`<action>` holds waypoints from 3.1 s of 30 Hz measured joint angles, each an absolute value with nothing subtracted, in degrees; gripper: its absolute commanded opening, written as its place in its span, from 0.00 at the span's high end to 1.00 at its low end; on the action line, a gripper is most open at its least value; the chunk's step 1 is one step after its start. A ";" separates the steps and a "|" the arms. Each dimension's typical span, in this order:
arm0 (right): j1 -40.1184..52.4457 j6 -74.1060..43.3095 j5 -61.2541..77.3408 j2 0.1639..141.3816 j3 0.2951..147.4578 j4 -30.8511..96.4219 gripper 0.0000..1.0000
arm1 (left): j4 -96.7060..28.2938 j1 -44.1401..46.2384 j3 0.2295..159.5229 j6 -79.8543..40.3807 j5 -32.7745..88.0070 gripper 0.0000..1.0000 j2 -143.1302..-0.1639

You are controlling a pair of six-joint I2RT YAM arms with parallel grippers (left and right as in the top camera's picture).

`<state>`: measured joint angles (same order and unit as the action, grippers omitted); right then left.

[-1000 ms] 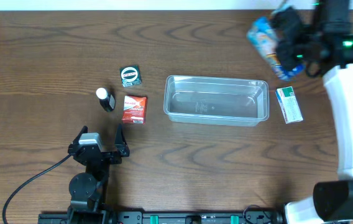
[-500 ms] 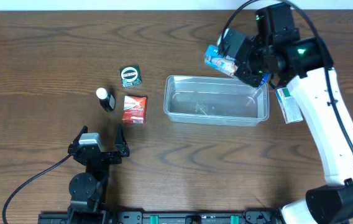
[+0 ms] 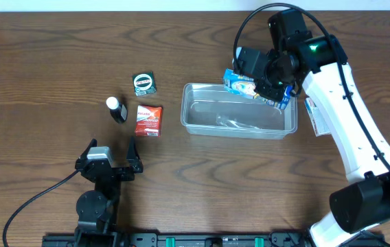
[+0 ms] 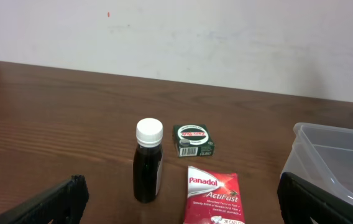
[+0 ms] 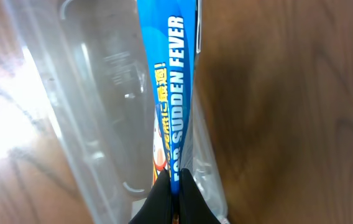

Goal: Pack container
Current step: 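Lift the blue box with right gripper and carry it over the container, then lower the blue box into the container and open right gripper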

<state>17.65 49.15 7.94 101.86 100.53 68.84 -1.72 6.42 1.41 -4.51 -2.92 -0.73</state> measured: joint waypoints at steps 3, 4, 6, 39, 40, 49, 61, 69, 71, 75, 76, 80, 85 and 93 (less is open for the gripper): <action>17.65 49.28 8.43 101.86 100.44 69.43 0.99 | -1.72 6.42 1.43 -4.51 -2.92 0.02 -0.73; 17.65 49.30 8.49 101.86 100.42 69.38 0.99 | -1.72 6.42 1.43 -4.51 -2.92 0.02 -0.73; 17.65 49.47 8.64 101.86 99.98 68.55 0.99 | -1.72 6.42 1.41 -4.51 -2.92 0.02 -0.73; 17.41 62.24 6.22 101.97 81.03 51.24 0.96 | -1.72 6.42 1.41 -4.51 -2.92 0.02 -0.73; 17.34 62.28 6.11 101.97 80.66 50.59 0.97 | -1.72 6.42 1.41 -4.51 -2.92 0.02 -0.73; 15.46 62.35 5.56 101.97 79.31 49.54 0.76 | -1.72 6.42 1.43 -4.51 -2.92 0.02 -0.73; 15.22 62.30 5.50 101.97 79.31 50.28 0.66 | -1.72 6.42 1.41 -4.51 -2.92 0.02 -0.73; 15.22 60.27 5.50 101.97 79.31 51.88 0.69 | -1.72 6.42 1.41 -4.51 -2.92 0.02 -0.73; 15.25 60.01 5.52 101.97 79.31 53.01 0.69 | -1.72 6.42 1.41 -4.51 -2.92 0.02 -0.73; 15.46 59.59 5.52 101.97 79.31 55.46 0.69 | -1.72 6.42 1.41 -4.51 -2.92 0.02 -0.73; 15.68 59.51 5.52 101.97 79.31 56.12 0.68 | -1.72 6.42 1.41 -4.51 -2.92 0.02 -0.73; 17.52 59.24 5.56 101.97 79.29 59.09 0.66 | -1.72 6.42 1.41 -4.51 -2.92 0.02 -0.73; 20.80 58.98 5.52 101.97 79.29 61.28 0.63 | -1.72 6.42 1.41 -4.51 -2.92 0.02 -0.73; 23.62 58.98 5.30 101.97 79.29 62.13 0.63 | -1.72 6.42 1.41 -4.51 -2.92 0.02 -0.73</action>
<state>23.62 58.98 5.30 101.97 79.29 62.13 -1.72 6.42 1.41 -4.51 -2.92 -0.73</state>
